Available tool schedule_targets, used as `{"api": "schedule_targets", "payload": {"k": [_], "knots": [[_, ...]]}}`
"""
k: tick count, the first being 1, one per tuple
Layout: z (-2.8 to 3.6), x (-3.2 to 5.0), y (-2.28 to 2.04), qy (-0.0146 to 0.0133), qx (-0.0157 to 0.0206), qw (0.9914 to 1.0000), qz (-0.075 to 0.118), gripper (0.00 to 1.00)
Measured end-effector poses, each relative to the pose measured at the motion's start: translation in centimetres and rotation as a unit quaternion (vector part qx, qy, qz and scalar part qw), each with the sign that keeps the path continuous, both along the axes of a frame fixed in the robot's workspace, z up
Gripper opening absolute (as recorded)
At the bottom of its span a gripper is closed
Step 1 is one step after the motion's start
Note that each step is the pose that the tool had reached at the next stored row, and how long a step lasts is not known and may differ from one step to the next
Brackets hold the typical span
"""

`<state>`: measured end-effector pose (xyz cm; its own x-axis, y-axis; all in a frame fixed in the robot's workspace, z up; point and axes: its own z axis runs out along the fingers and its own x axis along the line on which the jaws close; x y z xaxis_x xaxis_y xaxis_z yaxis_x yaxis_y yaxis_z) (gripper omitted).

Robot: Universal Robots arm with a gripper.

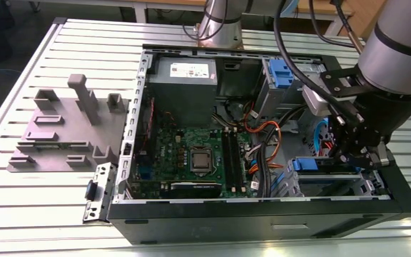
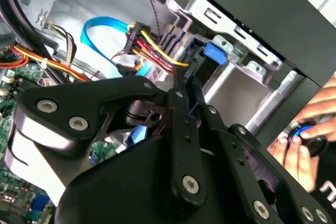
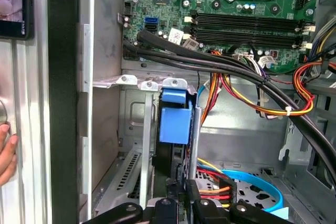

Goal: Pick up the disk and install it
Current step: 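Insert the first disk wire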

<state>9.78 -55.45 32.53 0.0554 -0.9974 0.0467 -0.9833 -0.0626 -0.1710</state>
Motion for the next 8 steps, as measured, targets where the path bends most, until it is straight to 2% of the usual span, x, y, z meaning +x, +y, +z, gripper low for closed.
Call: {"api": "schedule_targets", "payload": {"k": [8], "knots": [[-0.1,0.0,0.0,0.0,0.0021,1.0,-0.001,0.18]]}}
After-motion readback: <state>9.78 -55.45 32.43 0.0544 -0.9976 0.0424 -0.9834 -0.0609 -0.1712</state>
